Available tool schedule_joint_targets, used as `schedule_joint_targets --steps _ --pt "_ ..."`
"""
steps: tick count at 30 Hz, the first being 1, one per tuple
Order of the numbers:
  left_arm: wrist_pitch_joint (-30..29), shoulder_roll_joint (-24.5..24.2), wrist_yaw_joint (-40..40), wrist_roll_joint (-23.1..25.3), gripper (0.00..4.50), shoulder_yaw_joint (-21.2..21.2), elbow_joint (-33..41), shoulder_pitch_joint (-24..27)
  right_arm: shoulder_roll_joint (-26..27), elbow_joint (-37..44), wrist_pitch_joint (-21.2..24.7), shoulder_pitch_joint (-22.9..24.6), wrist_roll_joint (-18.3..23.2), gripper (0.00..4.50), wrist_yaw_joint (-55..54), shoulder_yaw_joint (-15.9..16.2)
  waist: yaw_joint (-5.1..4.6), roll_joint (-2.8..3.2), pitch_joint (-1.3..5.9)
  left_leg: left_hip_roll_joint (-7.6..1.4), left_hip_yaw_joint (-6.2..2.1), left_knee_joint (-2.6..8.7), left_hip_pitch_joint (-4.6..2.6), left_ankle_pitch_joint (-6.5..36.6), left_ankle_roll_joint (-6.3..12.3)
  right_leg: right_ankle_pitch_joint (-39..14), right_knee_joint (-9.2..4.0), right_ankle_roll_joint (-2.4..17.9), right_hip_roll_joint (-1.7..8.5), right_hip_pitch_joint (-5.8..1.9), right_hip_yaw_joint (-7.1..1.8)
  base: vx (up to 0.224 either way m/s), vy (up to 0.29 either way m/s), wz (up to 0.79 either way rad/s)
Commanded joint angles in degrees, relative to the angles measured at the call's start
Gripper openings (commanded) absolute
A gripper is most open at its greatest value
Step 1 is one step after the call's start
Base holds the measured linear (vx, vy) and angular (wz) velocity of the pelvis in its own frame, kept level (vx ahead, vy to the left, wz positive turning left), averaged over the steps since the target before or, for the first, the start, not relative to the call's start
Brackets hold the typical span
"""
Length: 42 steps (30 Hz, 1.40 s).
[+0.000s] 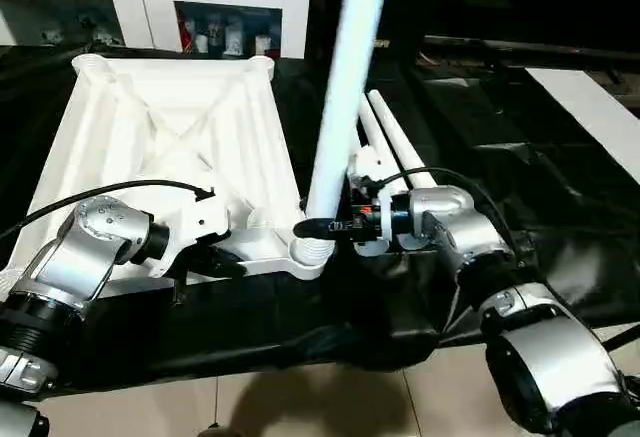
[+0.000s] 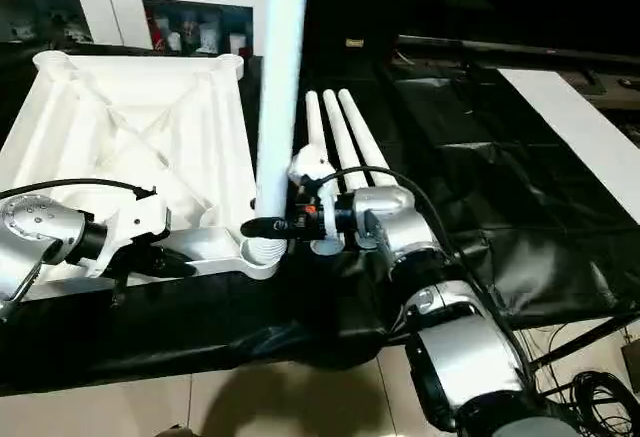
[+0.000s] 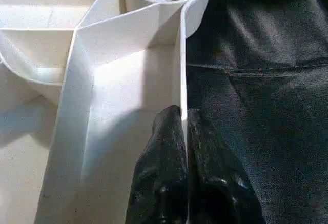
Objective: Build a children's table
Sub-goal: Insert table leg to table base
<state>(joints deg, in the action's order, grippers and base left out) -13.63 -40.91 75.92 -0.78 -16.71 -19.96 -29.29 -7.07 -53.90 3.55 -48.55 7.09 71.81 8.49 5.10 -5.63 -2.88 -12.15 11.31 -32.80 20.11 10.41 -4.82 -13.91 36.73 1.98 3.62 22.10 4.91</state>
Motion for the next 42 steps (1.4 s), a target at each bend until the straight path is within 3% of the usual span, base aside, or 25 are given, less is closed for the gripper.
schedule_joint_targets --steps 1,6,7,12,24,33,39,40,41,42 --pt "0.1 0.3 1.3 0.3 0.0 -1.9 0.8 0.5 0.0 -0.6 1.3 0.1 -0.9 1.87 -0.1 0.7 0.05 1.3 3.53 -2.18 -0.72 2.88 -0.55 1.6 2.31 7.7 -2.7 14.3 4.82 -2.93 -3.76 0.0 0.0 0.0" --pt "0.0 0.3 1.2 0.4 0.0 -1.8 0.8 0.7 0.6 -0.9 1.4 -0.2 -1.4 1.87 0.0 1.4 0.11 1.17 3.53 -2.17 -0.72 2.85 -0.59 1.4 2.28 7.8 -2.62 14.3 4.82 -2.88 -3.72 0.0 0.0 0.0" --pt "0.1 0.4 1.1 0.5 0.0 -1.8 0.7 0.7 0.8 -0.8 1.4 -0.3 -1.6 1.87 0.2 1.8 0.04 0.91 3.5 -2.16 -0.72 2.83 -0.52 1.5 2.18 7.5 -2.64 14.1 4.82 -2.92 -3.74 0.0 0.0 0.0" --pt "0.0 0.5 0.9 0.5 0.0 -1.7 0.8 0.8 0.9 -2.1 0.7 -0.7 -2.5 1.87 -1.5 1.8 -0.03 0.89 3.4 -2.16 -0.79 2.9 -0.55 2.6 1.51 5.0 -2.82 13.5 4.93 -2.86 -3.84 0.0 0.0 0.0" --pt "0.0 0.7 0.8 0.5 0.0 -1.6 0.7 0.8 0.4 -5.2 1.2 1.0 -2.6 1.87 -5.1 0.2 -0.05 0.97 3.49 -2.14 -0.77 2.81 -0.56 3.1 1.09 5.5 -2.73 13.8 4.86 -2.87 -3.85 0.0 0.0 0.0" --pt "0.1 1.3 0.5 0.7 0.0 -1.6 0.4 0.4 1.0 -6.4 1.0 3.6 0.3 1.87 -11.7 -4.3 -0.2 1.09 3.43 -2.21 -0.93 3.05 -0.69 5.4 -0.21 1.9 -3.14 13.0 5.01 -2.77 -3.87 0.0 0.0 0.0" --pt "0.1 1.8 0.3 0.9 0.0 -1.8 0.0 0.0 1.7 -5.9 0.0 6.7 1.8 1.87 -16.8 -7.1 -0.3 1.7 3.28 -2.36 -1.06 3.31 -0.96 8.5 -1.8 -1.9 -3.62 12.3 5.11 -2.46 -3.96 0.0 0.0 0.0" --pt "0.1 1.8 0.3 0.9 0.0 -1.8 0.0 0.0 1.7 -5.9 0.0 6.7 1.8 1.87 -16.8 -7.2 -0.41 1.55 3.27 -2.37 -1.09 3.33 -0.95 9.3 -2.06 -2.6 -3.71 12.2 5.1 -2.47 -3.97 0.0 0.0 0.0" --pt "0.3 1.8 0.3 1.0 0.0 -1.8 -0.3 -0.2 2.0 -5.2 -0.4 7.9 2.1 1.87 -17.8 -7.5 -0.36 1.85 3.27 -2.33 -1.11 3.35 -1.03 9.7 -2.19 -3.0 -3.77 12.0 5.11 -2.44 -3.99 0.0 0.0 0.0" --pt "0.3 1.9 0.3 1.0 0.0 -1.8 -0.4 -0.2 2.0 -5.1 -0.5 8.1 2.2 1.87 -18.0 -7.5 -0.4 1.64 3.31 -2.33 -1.07 3.31 -0.98 9.5 -2.2 -2.7 -3.77 12.0 5.1 -2.49 -4.02 0.0 0.0 0.0"
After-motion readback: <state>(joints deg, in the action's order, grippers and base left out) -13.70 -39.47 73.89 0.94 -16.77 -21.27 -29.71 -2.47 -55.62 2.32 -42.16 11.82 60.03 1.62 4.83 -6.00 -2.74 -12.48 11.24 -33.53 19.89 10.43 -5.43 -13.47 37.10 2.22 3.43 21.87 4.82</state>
